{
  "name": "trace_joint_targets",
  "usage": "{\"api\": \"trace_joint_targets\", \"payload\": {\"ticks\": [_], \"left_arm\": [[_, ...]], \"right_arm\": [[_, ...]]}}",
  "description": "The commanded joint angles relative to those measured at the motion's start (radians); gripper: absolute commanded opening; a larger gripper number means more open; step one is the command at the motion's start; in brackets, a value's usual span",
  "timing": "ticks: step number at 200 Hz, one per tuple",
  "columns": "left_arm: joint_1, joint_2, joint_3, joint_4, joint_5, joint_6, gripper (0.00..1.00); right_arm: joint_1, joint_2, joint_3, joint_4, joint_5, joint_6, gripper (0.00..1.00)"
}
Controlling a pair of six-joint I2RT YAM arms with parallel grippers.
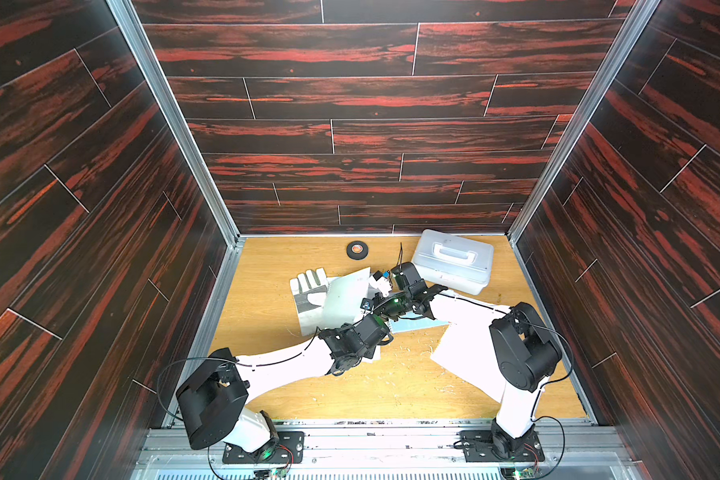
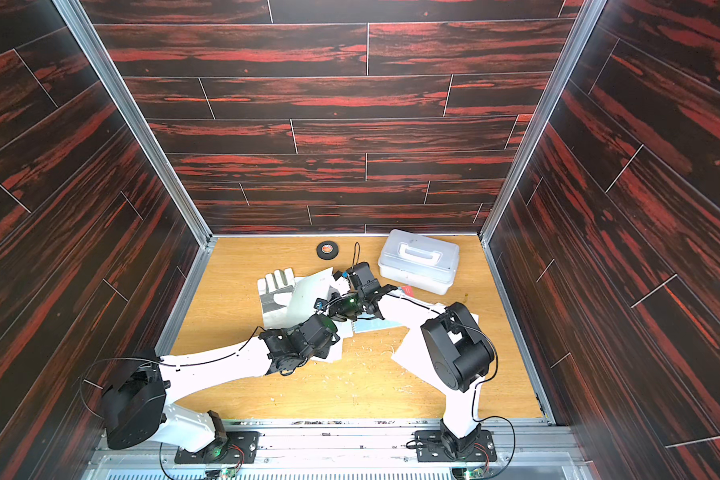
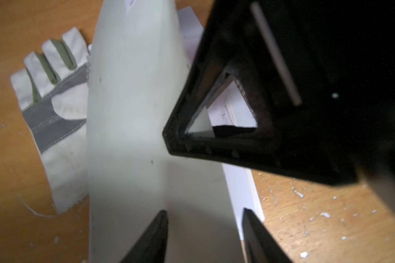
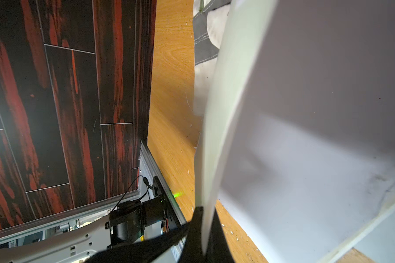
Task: Tear off pages from different notebooks
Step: Open the notebook at the center of the board.
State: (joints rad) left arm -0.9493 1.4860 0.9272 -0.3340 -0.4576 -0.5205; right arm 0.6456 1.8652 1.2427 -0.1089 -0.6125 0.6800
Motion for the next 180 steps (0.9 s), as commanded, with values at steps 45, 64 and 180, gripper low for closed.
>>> {"api": "trace_joint_targets", "payload": {"ticks": [45, 64, 180], "left_arm": [[0.011, -0.056, -0.029, -0.005, -0.100, -0.054, 0.00], [0.025, -0.111, -0.068, 0.063, -0.065, -0.061, 0.00], [0.169, -0.349, -0.289, 0.268, 0.055, -0.213, 0.00]], "right_arm": [[0.002, -0.053, 0.019, -0.108, 0.075, -0.066, 0.12], [0.002, -0.085, 0.010, -0.141, 0.237, -0.069, 0.34], [-0.007, 0.013, -0.101, -0.155, 0.358, -0.049, 0.35]]}}
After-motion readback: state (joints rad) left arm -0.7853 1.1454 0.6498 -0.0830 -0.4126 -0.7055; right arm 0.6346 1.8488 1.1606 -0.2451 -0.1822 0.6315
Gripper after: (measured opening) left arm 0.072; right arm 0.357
